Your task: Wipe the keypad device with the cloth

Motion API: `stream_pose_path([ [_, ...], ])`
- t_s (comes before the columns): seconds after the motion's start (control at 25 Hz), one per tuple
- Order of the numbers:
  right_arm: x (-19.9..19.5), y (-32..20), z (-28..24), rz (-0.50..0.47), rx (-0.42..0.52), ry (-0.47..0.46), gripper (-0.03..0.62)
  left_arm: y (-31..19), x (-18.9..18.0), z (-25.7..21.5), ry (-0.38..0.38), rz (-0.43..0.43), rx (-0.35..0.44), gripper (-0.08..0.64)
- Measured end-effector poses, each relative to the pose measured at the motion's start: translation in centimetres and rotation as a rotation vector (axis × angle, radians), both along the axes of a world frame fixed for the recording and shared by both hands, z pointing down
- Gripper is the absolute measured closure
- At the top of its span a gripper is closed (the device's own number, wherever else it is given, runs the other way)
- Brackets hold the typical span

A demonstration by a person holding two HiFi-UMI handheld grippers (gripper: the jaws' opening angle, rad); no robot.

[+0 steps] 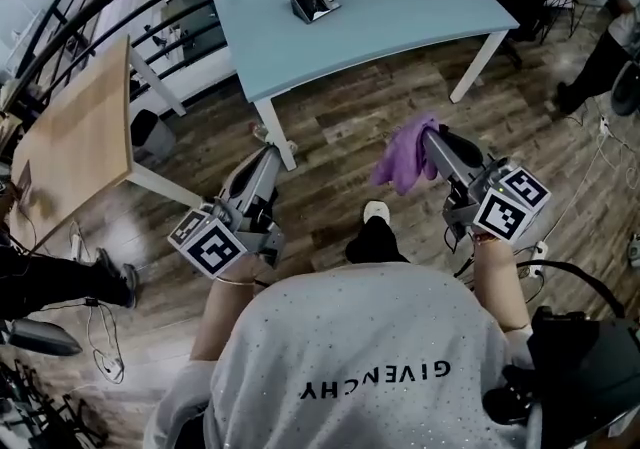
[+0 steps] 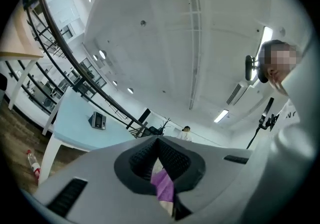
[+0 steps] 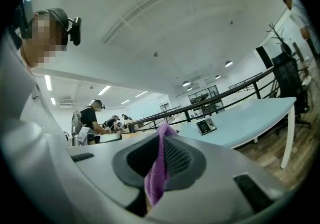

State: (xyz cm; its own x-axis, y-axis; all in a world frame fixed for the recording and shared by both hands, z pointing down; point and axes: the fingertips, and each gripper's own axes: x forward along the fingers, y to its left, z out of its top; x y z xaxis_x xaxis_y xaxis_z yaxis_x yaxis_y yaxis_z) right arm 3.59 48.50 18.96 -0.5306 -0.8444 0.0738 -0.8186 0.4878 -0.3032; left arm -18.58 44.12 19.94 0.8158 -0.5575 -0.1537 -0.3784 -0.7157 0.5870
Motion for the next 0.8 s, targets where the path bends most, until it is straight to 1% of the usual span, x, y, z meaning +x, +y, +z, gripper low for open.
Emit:
stream_pose_path([
  [0.12,0.9,-3.3,-0.4,-0.018,0.011,-0.029,0.571,-2.9,0.6,-0.8,-0.023,-0.038,0.057,0.569],
  [0.28,2.1,-8.4,-1.3,-0.066,0.049,-0.069,0.571,-6.7,2.2,-1.3,-0.058,-0.056,0.101,0.569],
  [0.4,2.6,-11.3,-2.4,-0.132,0.109,-0.045,0.571,-9.4,3.2,-1.5,-0.041,-0.075,0.102,0.568],
  [0.56,2.9,-16.0,-4.9,-0.222,0.187,0.006,0.571,-14.3,3.6,-2.8,-0.026,-0.149,0.103,0.563],
  [0.64,3.6,-18.4,-5.6,-0.242,0.194,0.009,0.571,-16.6,4.7,-3.2,-0.022,-0.153,0.087,0.566],
  [0.8,5.8,-22.4,-6.5,-0.267,0.196,-0.027,0.571,-19.7,7.5,-3.0,-0.051,-0.146,0.078,0.566],
])
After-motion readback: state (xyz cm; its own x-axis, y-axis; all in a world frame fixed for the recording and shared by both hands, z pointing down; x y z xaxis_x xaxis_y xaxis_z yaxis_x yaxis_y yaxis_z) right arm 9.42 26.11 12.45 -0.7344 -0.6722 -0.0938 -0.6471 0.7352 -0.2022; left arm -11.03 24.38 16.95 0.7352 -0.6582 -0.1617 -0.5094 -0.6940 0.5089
